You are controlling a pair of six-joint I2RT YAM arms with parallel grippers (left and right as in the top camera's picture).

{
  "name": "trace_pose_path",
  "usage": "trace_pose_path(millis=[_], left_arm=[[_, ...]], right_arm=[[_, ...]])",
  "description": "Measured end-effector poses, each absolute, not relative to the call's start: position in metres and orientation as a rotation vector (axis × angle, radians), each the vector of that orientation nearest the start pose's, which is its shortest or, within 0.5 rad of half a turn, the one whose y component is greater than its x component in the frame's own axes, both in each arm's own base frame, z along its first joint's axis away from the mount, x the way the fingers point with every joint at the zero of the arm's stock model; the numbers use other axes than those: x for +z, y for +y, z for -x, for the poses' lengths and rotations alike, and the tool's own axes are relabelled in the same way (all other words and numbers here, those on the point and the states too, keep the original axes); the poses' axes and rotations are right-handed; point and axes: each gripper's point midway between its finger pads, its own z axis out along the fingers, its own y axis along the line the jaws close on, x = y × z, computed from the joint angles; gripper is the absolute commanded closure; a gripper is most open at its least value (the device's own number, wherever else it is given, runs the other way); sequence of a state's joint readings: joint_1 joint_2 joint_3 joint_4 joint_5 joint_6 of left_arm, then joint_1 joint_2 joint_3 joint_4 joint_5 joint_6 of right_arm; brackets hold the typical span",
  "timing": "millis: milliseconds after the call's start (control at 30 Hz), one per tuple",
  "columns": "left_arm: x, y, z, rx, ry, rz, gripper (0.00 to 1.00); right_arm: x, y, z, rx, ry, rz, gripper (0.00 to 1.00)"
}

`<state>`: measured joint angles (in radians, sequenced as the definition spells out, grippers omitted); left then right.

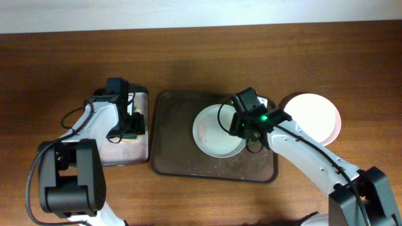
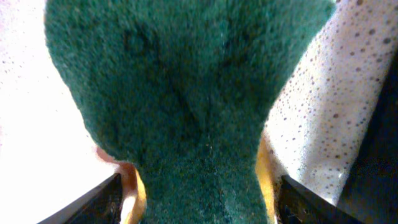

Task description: Clean dirty plates on tray and stack at the side

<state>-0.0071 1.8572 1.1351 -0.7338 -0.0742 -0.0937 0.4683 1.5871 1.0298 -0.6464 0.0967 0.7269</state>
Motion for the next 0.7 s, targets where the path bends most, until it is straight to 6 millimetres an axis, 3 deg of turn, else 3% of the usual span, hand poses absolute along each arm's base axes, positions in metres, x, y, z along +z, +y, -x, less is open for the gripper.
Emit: trace_pose_path(millis=[67,167,300,433,467,567,700], left_arm=[[0.006,0.01,-0.346,0.104,3.018,0.137,0.26],[0.006,0.01,-0.346,0.104,3.018,0.137,0.26],[0.006,0.01,-0.347,0.104,3.016,0.137,0.25],[0.007,0.009,-0.353,0.089,2.99,0.137,0.28],[0.007,0.008,-0.356,0.083,2.981,0.136,0.3],[0.008,0.007,-0.361,0.071,2.961,0.138,0.51],[0.008,0.007,-0.362,0.069,2.957,0.144,0.77]], right_arm=[[0.076,0.136,-0.338,0.114,2.694,-0.232,0.51],[0.081,0.126,-0.354,0.063,2.645,-0.11,0.65],[0.069,0.111,-0.365,0.033,2.661,-0.031,0.63],[0.05,0.109,-0.367,0.083,2.712,0.03,0.64],[0.045,0.109,-0.367,0.103,2.726,0.039,0.66],[0.031,0.114,-0.365,0.151,2.765,0.077,0.68],[0.015,0.121,-0.358,0.2,2.819,0.11,0.84]])
